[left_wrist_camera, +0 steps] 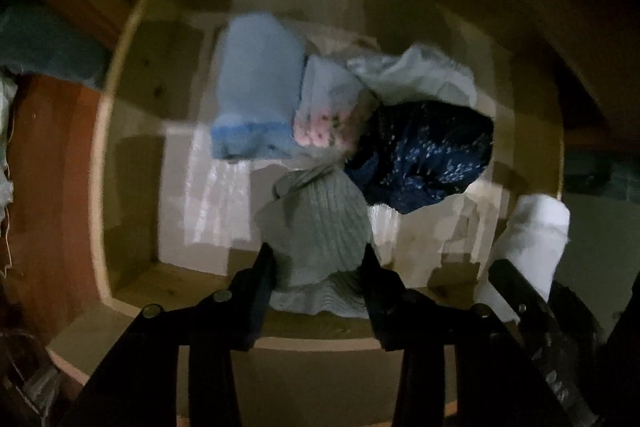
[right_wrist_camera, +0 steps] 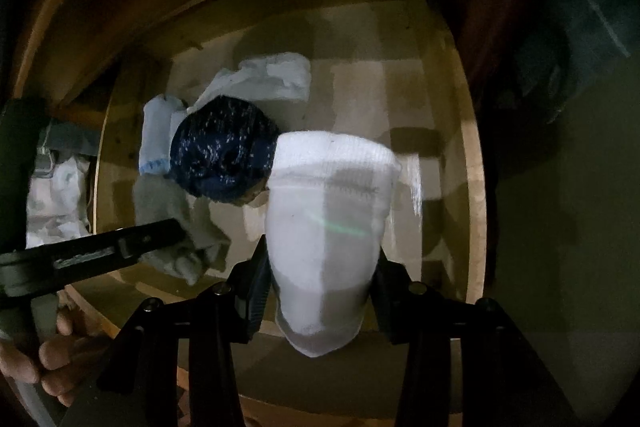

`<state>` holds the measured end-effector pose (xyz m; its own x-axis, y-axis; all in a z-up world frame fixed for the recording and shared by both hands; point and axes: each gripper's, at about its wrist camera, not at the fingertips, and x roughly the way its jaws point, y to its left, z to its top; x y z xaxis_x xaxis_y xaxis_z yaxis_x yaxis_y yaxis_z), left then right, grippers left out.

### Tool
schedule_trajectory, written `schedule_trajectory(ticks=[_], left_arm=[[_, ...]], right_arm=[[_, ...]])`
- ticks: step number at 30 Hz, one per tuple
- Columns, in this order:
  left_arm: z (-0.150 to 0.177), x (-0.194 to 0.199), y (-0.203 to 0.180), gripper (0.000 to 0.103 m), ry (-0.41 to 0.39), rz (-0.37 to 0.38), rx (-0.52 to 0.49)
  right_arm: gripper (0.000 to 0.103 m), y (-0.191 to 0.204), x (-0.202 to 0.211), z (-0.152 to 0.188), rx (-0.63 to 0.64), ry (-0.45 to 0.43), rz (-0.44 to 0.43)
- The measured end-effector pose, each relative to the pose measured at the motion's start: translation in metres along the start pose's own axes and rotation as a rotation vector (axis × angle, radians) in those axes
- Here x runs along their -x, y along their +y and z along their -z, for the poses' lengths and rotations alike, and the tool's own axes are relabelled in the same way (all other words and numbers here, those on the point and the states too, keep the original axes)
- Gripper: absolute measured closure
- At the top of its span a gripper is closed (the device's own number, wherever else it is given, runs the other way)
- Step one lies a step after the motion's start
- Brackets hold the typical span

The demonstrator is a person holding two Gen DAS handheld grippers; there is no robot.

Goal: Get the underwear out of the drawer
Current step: 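Lift the grey knit cloth with the left tool up over the shoe box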

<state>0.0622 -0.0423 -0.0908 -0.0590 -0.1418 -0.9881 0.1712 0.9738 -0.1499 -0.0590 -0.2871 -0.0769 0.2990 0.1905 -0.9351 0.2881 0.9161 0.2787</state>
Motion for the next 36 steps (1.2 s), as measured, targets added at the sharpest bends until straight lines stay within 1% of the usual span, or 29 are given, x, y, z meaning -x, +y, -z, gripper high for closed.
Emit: schedule_trajectory(ticks=[1, 6, 10, 12, 14, 18, 23, 26, 29, 32, 36], left_arm=[[0.005, 0.007, -0.01, 0.061, -0.019, -0.007, -0.005], [0.008, 0.039, 0.0, 0.061, -0.099, -0.014, -0.047], [0.019, 0.064, 0.006, 0.061, -0.171, -0.029, -0.094], [0.025, 0.077, 0.007, 0.061, -0.201, -0.01, -0.117], [0.03, 0.086, 0.008, 0.061, -0.226, -0.007, -0.135], [0.043, 0.109, 0.003, 0.061, -0.301, -0.028, -0.209], [0.057, 0.134, -0.003, 0.061, -0.374, -0.038, -0.283], [0.065, 0.159, -0.004, 0.061, -0.433, -0.056, -0.327], [0.069, 0.181, -0.003, 0.061, -0.479, -0.06, -0.346], [0.072, 0.213, -0.001, 0.061, -0.532, -0.067, -0.367], [0.071, 0.249, 0.0, 0.061, -0.598, -0.071, -0.388]], right_arm=[[0.062, -0.001, 0.0, 0.0, -0.002, -0.001, 0.001], [0.062, 0.001, 0.001, -0.001, 0.004, -0.004, 0.019], [0.062, 0.001, -0.001, -0.001, -0.001, -0.004, 0.023], [0.062, 0.001, -0.001, -0.001, -0.006, -0.005, 0.028], [0.062, 0.001, -0.003, -0.001, -0.009, -0.001, 0.027], [0.062, 0.0, -0.003, -0.002, -0.009, 0.0, 0.03], [0.062, 0.0, -0.005, -0.003, -0.01, -0.004, 0.038], [0.062, 0.001, -0.005, -0.003, -0.002, -0.006, 0.049], [0.062, 0.002, -0.005, -0.003, 0.005, -0.007, 0.054], [0.062, 0.004, -0.006, -0.003, 0.018, -0.008, 0.067], [0.062, 0.006, -0.006, -0.002, 0.039, -0.014, 0.091]])
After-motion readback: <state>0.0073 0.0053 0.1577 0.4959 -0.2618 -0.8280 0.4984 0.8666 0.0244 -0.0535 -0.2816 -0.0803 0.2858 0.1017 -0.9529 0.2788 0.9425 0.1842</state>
